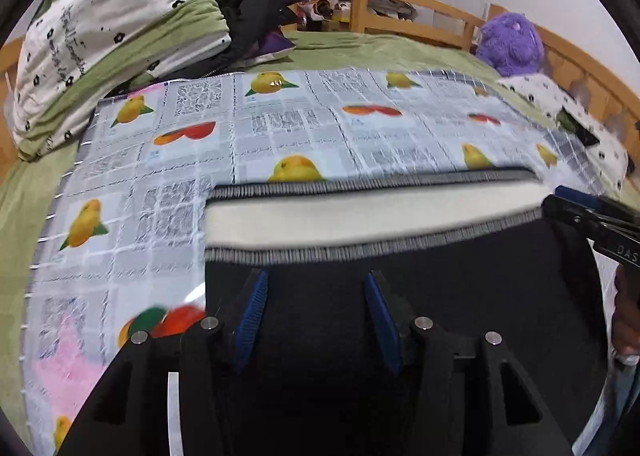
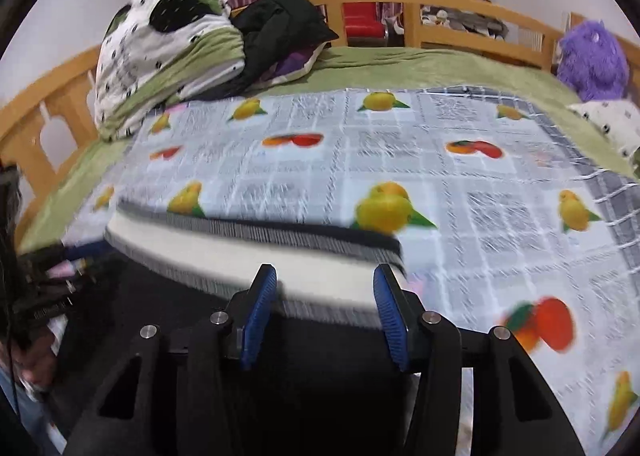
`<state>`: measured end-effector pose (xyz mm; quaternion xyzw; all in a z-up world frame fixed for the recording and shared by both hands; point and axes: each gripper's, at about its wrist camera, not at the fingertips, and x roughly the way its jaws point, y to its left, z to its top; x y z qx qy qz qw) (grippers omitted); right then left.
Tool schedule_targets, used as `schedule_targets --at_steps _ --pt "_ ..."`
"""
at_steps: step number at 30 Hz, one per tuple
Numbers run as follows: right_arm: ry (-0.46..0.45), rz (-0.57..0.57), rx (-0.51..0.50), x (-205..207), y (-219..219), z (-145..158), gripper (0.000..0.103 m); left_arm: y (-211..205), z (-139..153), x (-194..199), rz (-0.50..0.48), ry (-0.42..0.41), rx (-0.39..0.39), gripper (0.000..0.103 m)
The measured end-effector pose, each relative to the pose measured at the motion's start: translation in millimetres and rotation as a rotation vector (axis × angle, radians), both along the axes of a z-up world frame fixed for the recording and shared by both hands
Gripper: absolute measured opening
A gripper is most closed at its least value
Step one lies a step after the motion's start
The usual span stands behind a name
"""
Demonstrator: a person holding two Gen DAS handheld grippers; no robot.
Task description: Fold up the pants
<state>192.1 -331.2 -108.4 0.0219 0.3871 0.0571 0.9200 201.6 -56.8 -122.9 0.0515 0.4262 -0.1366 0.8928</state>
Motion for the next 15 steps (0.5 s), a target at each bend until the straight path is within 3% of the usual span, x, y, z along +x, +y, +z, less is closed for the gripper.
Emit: schedule_targets --at_steps 2,4,7,11,15 --pt "0.019 -0.007 -0.029 -19.4 -6.4 -4.2 0.056 4.0 -1.3 -13.5 -0.017 0.046 -0.023 0.049" --pt "0.056 -0.009 0.007 -35.1 -17.8 -10.0 0.056 9.3 -3.2 -31.6 -0.023 0.071 -0.041 0.049" --pt "0.066 -0.025 0.062 -57.5 -32.8 -10.6 0.056 16.3 -4.0 -64.6 -0.023 0.082 -0.050 0.049" --pt "0.088 -0.049 0.040 -90.4 -42.1 -14.6 0.056 24.9 -3.0 -107.8 -0.031 0.069 -0.021 0.049" --pt "0.141 -0.079 0.064 -119.8 -49.9 -27.4 0.056 39.7 4.2 -141.9 -0.039 0.080 -0.053 0.050"
